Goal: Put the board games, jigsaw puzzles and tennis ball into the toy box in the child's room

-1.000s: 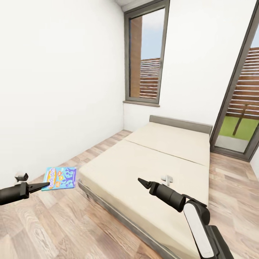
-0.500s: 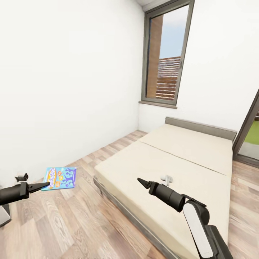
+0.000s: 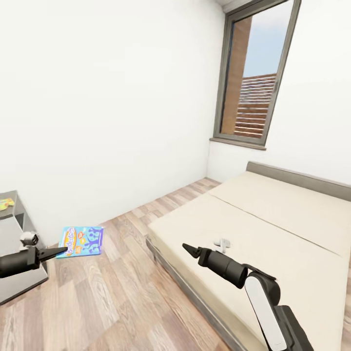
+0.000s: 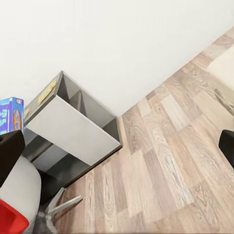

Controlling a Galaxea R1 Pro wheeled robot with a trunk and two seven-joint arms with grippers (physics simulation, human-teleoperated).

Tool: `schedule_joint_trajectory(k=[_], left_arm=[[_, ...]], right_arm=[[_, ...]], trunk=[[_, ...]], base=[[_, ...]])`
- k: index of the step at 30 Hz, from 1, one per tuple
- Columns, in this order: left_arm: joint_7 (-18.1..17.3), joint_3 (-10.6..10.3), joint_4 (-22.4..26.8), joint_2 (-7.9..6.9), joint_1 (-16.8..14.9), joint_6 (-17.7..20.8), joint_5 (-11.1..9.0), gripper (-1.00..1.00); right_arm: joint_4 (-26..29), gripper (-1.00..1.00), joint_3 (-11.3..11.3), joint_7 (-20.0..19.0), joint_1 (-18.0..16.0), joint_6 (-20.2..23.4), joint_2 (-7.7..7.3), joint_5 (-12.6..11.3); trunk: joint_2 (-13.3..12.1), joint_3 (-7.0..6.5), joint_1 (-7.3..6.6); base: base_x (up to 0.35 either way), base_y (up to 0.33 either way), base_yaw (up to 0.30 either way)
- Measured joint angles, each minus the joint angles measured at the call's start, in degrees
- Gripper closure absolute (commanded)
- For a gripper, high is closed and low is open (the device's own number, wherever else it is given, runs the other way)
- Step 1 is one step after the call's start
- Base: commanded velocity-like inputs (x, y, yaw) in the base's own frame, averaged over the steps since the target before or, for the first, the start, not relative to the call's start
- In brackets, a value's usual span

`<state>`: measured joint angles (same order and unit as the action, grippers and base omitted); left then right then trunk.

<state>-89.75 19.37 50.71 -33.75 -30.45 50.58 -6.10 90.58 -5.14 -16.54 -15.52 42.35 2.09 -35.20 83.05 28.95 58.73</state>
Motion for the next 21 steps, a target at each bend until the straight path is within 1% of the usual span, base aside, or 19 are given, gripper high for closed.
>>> schedule_joint_trajectory(k=[21], left_arm=[[0.0,0.1,0.0,0.35,0.0,0.0,0.0,1.00]], right_arm=[[0.0,-1.00,0.0,0.1,0.0,-0.1,-0.01,0.0]], trunk=[[-8.4,-3.23,-4.61]], base=[[0.000,0.000,0.287]])
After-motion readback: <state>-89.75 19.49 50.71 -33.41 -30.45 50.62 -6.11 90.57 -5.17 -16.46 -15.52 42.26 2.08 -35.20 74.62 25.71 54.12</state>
